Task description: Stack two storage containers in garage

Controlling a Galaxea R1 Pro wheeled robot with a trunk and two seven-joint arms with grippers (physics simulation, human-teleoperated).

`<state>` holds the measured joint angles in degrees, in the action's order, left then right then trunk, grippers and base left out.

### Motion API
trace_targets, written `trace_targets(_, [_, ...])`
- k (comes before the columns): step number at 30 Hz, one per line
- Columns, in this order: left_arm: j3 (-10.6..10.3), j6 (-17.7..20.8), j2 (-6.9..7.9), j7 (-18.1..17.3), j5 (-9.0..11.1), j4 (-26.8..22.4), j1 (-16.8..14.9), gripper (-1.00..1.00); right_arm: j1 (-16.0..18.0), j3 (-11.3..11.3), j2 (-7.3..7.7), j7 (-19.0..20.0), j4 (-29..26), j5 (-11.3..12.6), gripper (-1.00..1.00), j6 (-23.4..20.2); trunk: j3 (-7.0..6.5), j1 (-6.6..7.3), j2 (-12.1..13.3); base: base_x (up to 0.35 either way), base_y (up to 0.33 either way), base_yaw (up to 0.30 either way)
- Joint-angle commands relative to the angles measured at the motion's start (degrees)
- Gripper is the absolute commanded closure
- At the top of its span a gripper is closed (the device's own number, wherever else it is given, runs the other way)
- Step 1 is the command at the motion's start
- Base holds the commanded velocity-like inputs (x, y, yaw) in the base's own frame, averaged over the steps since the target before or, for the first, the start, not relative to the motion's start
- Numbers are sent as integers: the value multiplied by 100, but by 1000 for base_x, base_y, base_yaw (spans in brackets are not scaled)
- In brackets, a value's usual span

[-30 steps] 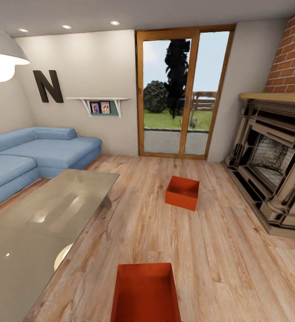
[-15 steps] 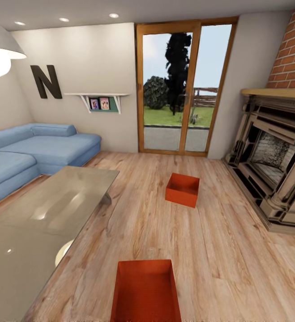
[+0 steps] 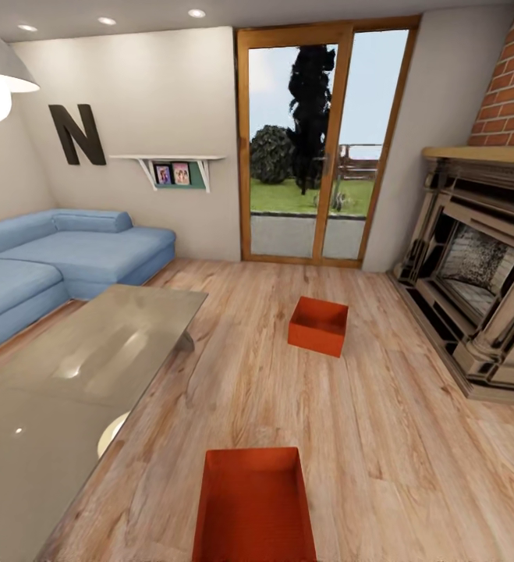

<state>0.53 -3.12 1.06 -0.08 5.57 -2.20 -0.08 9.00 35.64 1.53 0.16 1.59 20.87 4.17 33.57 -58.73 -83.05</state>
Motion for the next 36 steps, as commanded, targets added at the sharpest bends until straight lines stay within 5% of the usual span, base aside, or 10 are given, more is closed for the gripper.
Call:
trace_targets(1, [-1,-13,0,-1,58,0,-1,-100,5,48,-3,2,17,49,-100,32,14,0,-3,0,0,0])
trace_targets(36, [-1,-8,0,-1,58,0,-1,-100,5,56,-3,-7,17,40,-100,32,333,0,-3,0,0,48])
